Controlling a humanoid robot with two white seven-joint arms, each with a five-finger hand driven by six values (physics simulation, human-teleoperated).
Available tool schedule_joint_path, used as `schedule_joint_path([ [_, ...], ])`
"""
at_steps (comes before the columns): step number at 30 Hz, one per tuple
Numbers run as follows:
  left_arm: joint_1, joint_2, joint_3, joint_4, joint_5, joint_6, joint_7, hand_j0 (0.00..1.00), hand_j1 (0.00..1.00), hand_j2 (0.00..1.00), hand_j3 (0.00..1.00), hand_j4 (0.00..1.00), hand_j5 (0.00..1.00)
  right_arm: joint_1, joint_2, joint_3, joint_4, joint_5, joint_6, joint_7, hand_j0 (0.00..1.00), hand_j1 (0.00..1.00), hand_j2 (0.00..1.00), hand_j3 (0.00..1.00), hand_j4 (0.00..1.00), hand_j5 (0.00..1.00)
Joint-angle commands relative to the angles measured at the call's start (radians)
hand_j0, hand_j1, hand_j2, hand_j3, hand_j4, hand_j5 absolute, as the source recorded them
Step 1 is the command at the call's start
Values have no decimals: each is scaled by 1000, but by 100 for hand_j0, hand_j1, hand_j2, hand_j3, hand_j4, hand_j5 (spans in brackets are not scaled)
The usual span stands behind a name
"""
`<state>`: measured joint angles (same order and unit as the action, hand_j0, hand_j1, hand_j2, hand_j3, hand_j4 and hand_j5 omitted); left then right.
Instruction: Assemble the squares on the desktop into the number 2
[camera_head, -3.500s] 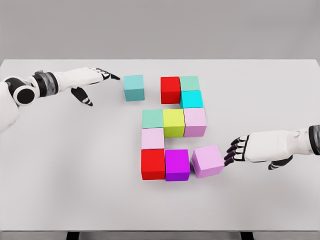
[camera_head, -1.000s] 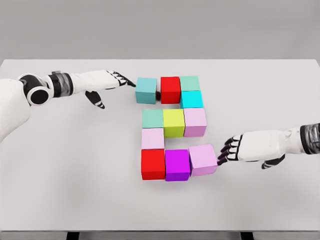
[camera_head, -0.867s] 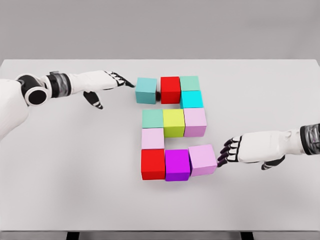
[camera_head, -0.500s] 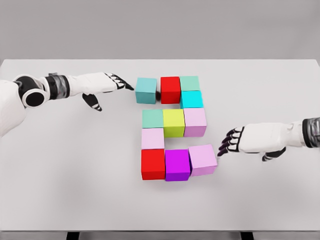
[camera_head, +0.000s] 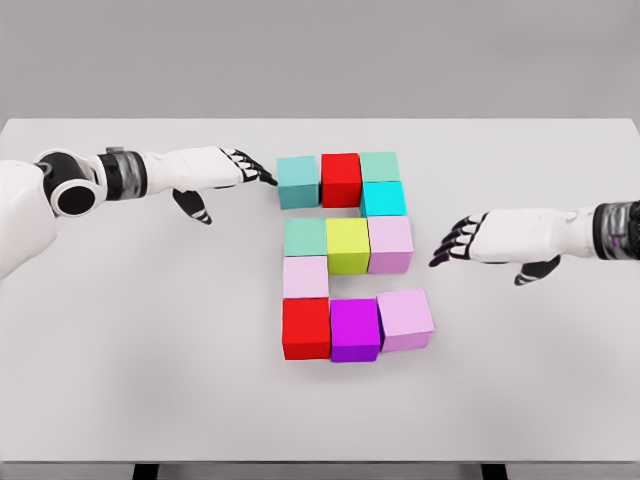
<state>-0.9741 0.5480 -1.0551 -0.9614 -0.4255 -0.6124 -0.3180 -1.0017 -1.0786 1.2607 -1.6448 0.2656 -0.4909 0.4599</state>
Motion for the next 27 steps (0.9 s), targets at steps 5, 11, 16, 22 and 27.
schedule_joint_path([
  [5,0,-2,6,26,4,2,1,100,100,100,100,100,100,0,-4,5,-55,21,2,0,97,97,97,97,97,97],
  [11,-3,-11,4,50,2,2,1,100,100,100,100,100,100,6,-9,8,-92,41,0,0,97,97,97,97,97,97],
  [16,-5,-16,4,49,2,2,1,100,100,100,100,100,100,6,-17,11,-93,43,-5,0,97,97,97,97,97,97],
  [22,-5,-25,4,43,2,2,1,100,100,100,100,100,100,8,-24,16,-115,60,-12,0,97,97,97,97,97,97],
  [27,-5,-31,6,39,4,2,1,100,100,100,100,100,100,14,-27,20,-115,61,-14,0,97,97,97,97,97,97],
])
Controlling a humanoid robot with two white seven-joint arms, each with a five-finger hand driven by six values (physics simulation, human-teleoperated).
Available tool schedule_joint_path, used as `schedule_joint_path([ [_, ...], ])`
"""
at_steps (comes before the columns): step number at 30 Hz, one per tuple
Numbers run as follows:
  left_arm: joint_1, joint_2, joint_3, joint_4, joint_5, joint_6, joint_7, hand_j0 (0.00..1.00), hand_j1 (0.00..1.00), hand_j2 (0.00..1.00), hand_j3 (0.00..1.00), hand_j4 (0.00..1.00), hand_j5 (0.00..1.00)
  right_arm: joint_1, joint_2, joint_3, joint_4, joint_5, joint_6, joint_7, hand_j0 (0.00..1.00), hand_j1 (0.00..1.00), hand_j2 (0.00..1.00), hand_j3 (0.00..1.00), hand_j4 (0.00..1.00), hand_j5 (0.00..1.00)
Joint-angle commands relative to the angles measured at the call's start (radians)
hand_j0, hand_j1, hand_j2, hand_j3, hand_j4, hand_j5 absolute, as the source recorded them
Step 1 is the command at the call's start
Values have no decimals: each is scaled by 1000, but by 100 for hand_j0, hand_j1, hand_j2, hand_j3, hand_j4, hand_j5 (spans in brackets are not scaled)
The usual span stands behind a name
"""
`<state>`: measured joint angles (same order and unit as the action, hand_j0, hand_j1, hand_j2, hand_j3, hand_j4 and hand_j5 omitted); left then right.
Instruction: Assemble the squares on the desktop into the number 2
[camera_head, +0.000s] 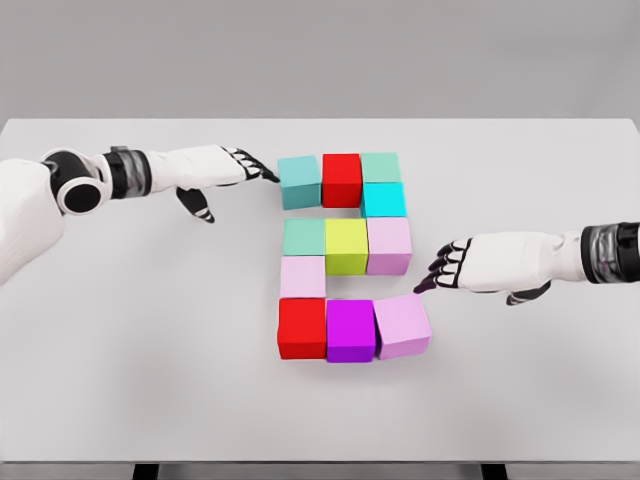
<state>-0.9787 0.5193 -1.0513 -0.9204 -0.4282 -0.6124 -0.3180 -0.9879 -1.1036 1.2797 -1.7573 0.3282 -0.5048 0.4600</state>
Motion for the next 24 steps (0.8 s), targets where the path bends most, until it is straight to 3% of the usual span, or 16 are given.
schedule_joint_path([
  [1,0,-2,2,-2,6,1,0,100,100,100,100,100,100,0,-2,1,-2,-1,0,0,97,97,97,97,97,97],
  [17,-8,-2,5,18,13,1,2,100,100,100,100,100,100,15,-56,1,-2,-6,0,-4,98,98,98,98,98,98],
  [24,-9,-2,8,17,16,1,2,100,100,100,100,100,100,31,-94,3,-8,-8,-106,0,98,98,98,98,98,98],
])
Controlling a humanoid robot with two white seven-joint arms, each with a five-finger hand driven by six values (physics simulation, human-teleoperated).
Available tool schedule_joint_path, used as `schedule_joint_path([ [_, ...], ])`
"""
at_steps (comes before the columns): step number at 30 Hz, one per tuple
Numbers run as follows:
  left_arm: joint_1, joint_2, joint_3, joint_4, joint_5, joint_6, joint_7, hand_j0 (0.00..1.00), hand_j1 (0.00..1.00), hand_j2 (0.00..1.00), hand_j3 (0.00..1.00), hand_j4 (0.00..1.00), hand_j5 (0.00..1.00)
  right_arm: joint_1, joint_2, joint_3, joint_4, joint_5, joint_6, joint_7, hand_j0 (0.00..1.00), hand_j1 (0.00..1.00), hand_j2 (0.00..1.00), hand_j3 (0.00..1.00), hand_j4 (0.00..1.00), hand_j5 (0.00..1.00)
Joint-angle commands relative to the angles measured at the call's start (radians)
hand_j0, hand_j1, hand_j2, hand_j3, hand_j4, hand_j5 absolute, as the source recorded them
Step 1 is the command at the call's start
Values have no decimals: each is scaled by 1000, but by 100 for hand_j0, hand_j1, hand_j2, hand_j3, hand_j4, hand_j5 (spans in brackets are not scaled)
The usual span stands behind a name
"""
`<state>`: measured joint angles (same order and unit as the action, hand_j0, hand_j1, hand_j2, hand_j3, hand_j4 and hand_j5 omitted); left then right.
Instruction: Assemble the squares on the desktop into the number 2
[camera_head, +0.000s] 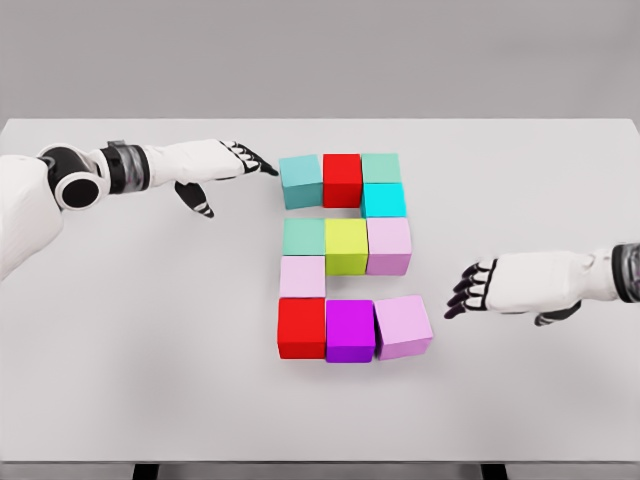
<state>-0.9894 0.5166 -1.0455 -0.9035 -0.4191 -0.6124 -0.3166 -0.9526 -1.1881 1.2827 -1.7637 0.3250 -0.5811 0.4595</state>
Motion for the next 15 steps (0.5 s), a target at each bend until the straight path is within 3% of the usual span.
schedule_joint_path([
  [1,0,0,2,0,6,2,1,100,100,100,100,100,100,0,-13,0,-2,-6,-30,1,98,98,98,98,98,98],
  [15,-6,-1,6,12,6,2,1,100,100,100,100,100,100,8,1,0,-3,-40,-30,-10,98,98,98,98,98,98],
])
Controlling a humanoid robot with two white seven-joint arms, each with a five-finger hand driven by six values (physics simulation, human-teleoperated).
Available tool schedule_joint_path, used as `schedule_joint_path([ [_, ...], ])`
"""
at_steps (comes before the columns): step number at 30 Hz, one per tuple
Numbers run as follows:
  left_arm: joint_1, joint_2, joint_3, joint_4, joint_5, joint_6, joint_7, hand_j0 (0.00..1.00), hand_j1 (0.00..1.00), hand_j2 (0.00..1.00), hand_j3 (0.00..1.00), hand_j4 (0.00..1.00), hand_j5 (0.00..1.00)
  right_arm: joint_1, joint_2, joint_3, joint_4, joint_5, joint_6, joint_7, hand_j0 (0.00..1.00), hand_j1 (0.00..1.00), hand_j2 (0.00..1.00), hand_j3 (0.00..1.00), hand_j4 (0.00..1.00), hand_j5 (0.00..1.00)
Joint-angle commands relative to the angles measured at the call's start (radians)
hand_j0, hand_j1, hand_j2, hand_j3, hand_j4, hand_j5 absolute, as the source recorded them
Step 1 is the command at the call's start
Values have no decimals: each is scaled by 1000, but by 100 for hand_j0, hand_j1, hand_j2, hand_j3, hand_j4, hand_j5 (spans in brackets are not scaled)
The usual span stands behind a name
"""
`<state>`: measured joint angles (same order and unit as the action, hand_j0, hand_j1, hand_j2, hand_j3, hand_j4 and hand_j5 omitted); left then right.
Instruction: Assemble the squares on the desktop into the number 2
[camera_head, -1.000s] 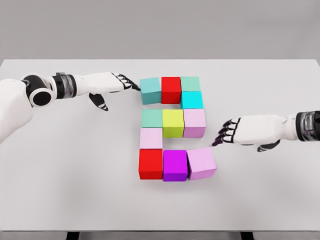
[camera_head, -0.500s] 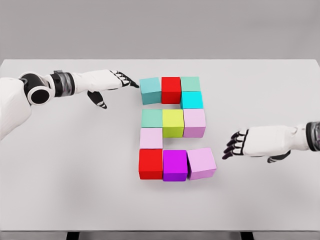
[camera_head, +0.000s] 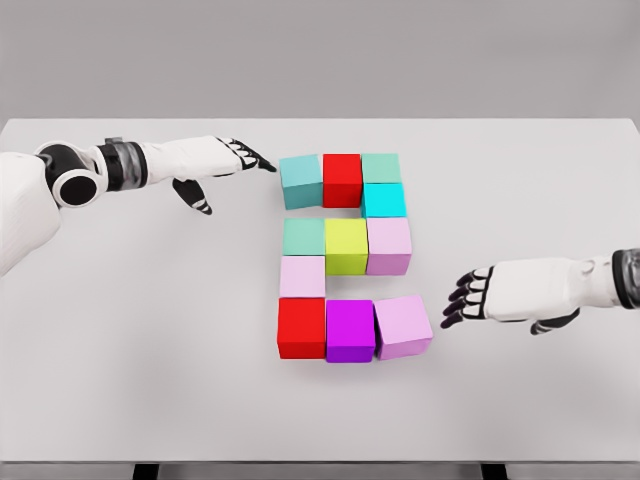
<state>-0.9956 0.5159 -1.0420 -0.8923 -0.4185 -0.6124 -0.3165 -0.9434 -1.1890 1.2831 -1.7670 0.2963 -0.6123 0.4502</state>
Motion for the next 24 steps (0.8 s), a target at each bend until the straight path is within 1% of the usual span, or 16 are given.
schedule_joint_path([
  [1,0,-1,2,1,6,2,0,100,100,100,100,100,100,2,3,-1,0,-11,1,-1,97,97,97,97,97,97],
  [9,5,4,14,4,9,2,0,100,100,100,100,100,100,6,11,-1,0,-13,1,1,97,97,97,97,97,97],
  [24,5,10,17,4,9,2,0,100,100,100,100,100,100,20,31,1,0,-13,1,2,98,98,98,98,98,98],
])
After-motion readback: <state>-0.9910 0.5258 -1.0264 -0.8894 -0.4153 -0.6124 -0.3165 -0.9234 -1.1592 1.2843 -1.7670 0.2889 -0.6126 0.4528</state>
